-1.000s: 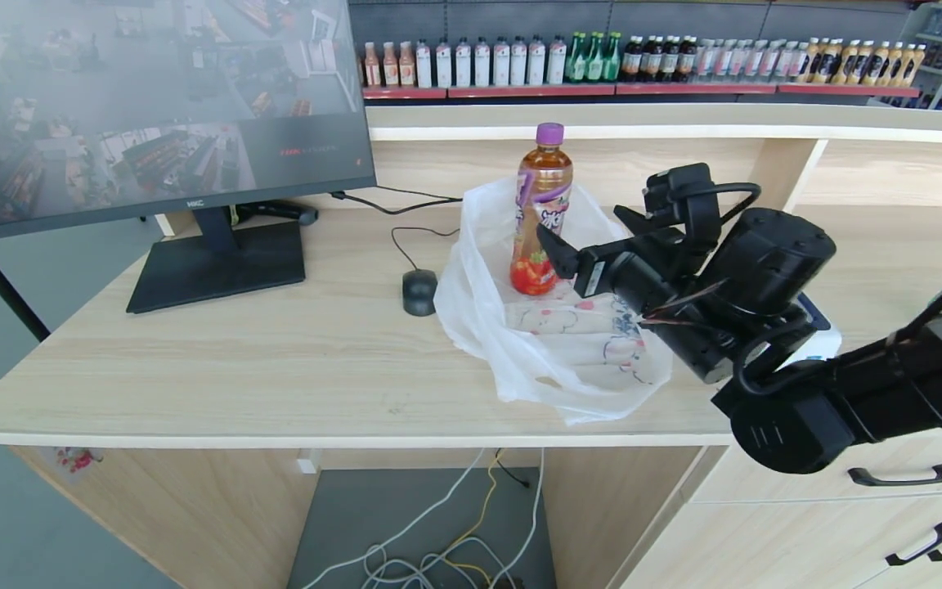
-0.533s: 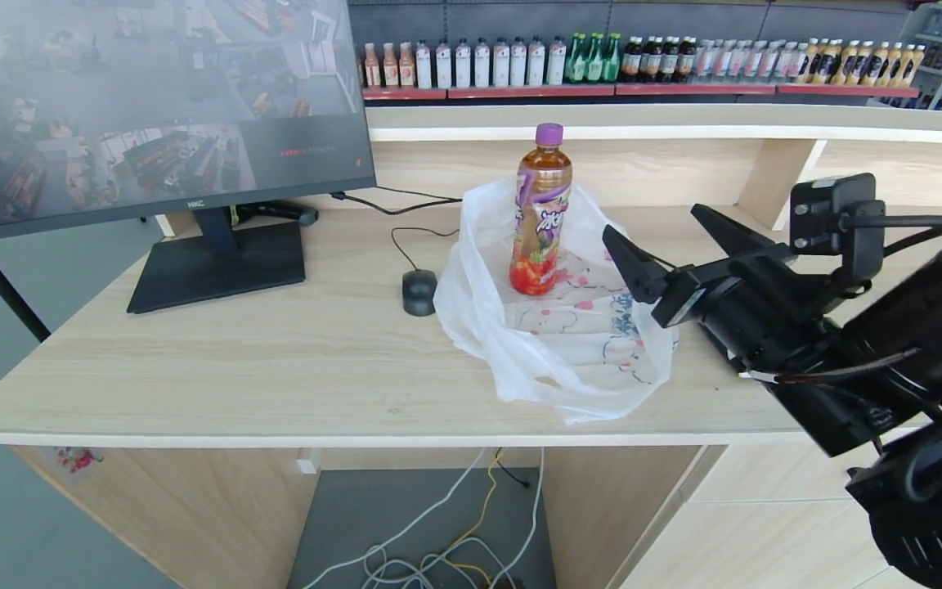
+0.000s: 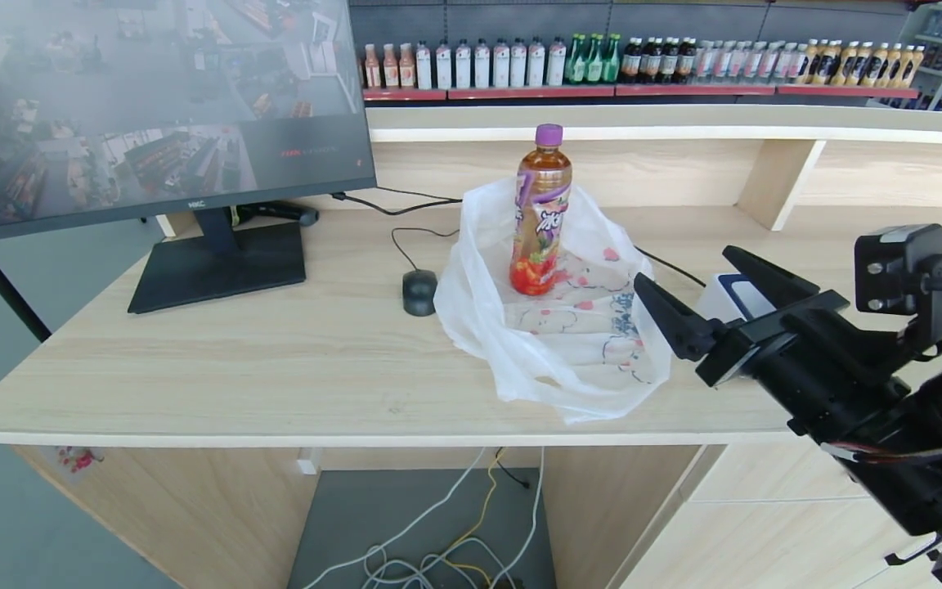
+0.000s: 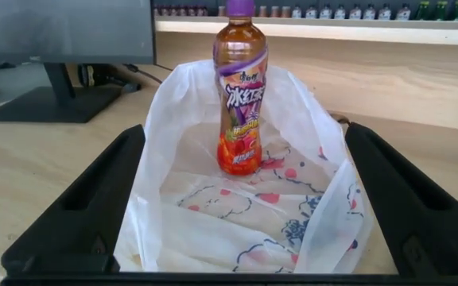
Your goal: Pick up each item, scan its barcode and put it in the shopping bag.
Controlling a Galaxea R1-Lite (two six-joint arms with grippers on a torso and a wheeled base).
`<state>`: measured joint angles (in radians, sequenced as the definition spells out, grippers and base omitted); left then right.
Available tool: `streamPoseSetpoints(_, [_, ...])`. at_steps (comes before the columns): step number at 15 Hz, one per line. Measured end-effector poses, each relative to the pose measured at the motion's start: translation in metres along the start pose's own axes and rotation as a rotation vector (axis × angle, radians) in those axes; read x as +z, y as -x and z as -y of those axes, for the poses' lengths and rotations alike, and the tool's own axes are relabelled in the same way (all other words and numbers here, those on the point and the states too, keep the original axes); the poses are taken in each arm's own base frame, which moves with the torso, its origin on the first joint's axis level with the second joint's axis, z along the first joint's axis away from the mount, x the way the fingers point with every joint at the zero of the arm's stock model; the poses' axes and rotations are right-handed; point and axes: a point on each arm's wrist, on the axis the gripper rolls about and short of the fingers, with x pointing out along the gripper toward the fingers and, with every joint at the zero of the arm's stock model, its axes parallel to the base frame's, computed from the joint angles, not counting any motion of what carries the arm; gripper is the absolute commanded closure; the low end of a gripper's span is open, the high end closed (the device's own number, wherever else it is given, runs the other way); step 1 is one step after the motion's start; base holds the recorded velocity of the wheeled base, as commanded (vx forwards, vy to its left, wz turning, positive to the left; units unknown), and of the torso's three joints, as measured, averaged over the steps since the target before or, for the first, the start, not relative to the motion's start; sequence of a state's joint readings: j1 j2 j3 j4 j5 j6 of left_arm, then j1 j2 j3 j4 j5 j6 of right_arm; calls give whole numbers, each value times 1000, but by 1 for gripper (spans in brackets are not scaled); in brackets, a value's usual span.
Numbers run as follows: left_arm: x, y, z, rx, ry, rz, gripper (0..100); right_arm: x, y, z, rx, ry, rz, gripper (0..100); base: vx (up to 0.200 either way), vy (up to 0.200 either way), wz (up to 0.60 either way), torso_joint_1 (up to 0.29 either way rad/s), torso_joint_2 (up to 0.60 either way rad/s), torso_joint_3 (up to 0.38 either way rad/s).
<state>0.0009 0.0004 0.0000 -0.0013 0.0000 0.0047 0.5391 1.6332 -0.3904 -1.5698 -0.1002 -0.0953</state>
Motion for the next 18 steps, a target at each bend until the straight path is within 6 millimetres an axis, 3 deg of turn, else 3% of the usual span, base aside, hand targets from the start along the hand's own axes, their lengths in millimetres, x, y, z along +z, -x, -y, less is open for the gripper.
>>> streamPoseSetpoints(2, [0, 0, 0, 0, 1, 0, 0, 0, 7, 0, 4, 0, -11, 0, 0, 0, 0, 0, 0, 0])
streamPoseSetpoints(5, [0, 0, 0, 0, 1, 0, 0, 2, 11, 0, 5, -2, -10, 0, -200, 0, 0, 14, 7, -1])
streamPoseSetpoints(11, [0, 0, 0, 0, 1, 0, 0, 3, 11, 1, 3, -6, -5, 0, 0, 0, 0, 0, 0, 0])
streamPoseSetpoints(18, [0, 0, 0, 2, 7, 0, 0, 3, 11, 1, -1, -8, -2, 0, 0, -200, 0, 3, 4, 2])
